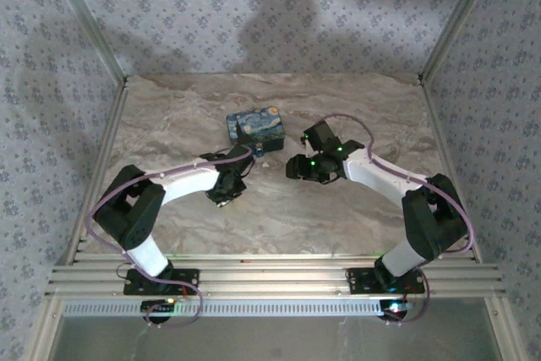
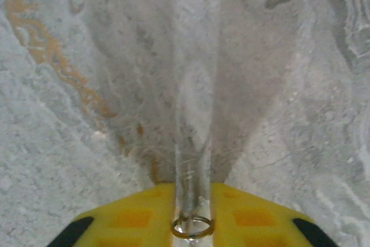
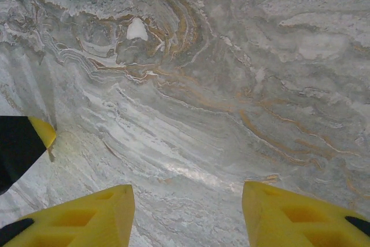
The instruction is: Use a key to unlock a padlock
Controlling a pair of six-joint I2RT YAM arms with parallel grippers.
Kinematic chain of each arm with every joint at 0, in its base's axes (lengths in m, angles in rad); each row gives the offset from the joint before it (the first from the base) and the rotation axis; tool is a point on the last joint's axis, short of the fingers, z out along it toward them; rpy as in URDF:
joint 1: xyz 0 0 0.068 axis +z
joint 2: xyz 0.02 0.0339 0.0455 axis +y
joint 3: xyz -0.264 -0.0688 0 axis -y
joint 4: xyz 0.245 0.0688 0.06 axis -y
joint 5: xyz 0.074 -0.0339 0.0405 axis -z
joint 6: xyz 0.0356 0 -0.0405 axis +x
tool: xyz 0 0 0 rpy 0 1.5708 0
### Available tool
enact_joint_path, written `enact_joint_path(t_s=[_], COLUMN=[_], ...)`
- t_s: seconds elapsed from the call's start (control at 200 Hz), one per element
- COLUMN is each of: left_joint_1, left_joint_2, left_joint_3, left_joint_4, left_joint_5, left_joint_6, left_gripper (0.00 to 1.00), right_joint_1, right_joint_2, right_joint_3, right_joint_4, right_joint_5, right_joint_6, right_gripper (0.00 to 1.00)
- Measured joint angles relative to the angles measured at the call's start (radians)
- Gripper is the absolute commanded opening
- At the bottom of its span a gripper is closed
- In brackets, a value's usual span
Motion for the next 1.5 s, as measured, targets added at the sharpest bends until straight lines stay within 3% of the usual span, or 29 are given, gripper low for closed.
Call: enact_joint_path(t_s=[0.17,0.355,0.66,0.879,1.064,1.269,1.504], left_joint_1=[0.000,0.000,0.003,0.076,0.176,0.253,0.262], left_joint_2=[0.000,-0.008,-0.169,-0.349,-0.471,-0.511,-0.493], left_joint_3=[0.000,0.024,0.049,0.050,0.043,0.003,0.000], left_joint_4=[0.005,0.006,0.063,0.164,0.272,0.423,0.547], left_joint_5=[-0.020,-0.051,-0.013,0.221,0.465,0.717,0.857], left_joint_6=[0.032,0.138,0.472,0.715,0.822,0.803,0.691], left_gripper=[0.00,0.00,0.00,0.00,0.00,0.00,0.00], right_joint_1=[-0.009,-0.026,-0.113,-0.155,-0.163,-0.169,-0.099], right_joint_2=[0.000,-0.002,-0.076,-0.214,-0.327,-0.394,-0.397], right_joint_3=[0.000,-0.002,-0.051,-0.055,-0.063,-0.066,-0.074], right_joint_4=[-0.001,0.002,0.029,0.074,0.142,0.251,0.373], right_joint_5=[-0.009,-0.035,-0.117,-0.169,-0.222,-0.296,-0.328], right_joint_6=[0.000,0.009,0.081,0.122,0.157,0.214,0.242], right_gripper=[0.53,0.53,0.53,0.53,0.50,0.46,0.41])
